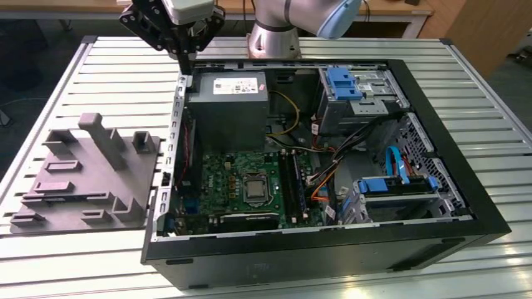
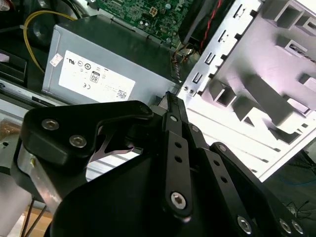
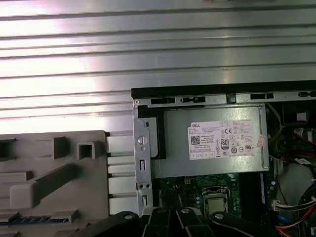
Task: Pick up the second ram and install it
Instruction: 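Reach for the second ram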
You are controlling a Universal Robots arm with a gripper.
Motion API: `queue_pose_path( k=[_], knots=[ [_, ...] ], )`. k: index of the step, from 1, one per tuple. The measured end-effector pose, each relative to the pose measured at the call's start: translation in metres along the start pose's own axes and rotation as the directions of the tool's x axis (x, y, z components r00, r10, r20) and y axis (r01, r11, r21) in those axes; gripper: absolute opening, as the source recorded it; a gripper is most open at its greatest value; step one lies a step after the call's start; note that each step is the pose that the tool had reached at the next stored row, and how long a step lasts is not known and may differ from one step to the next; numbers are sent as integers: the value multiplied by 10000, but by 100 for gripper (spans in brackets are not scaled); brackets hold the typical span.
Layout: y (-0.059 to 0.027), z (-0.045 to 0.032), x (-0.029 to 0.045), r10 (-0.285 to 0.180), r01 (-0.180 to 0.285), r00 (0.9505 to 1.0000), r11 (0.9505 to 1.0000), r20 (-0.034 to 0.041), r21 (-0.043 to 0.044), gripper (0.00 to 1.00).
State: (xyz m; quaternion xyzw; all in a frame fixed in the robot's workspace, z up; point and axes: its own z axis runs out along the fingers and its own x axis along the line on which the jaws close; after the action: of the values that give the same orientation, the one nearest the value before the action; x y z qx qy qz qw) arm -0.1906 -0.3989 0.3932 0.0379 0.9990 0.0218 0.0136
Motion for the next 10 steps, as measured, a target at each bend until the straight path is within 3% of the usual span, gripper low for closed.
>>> queue_pose_path(
  k=[10],
  knots=[
    [-13,-5,174,-1,1,10000,10000,5,0,10]
  ],
)
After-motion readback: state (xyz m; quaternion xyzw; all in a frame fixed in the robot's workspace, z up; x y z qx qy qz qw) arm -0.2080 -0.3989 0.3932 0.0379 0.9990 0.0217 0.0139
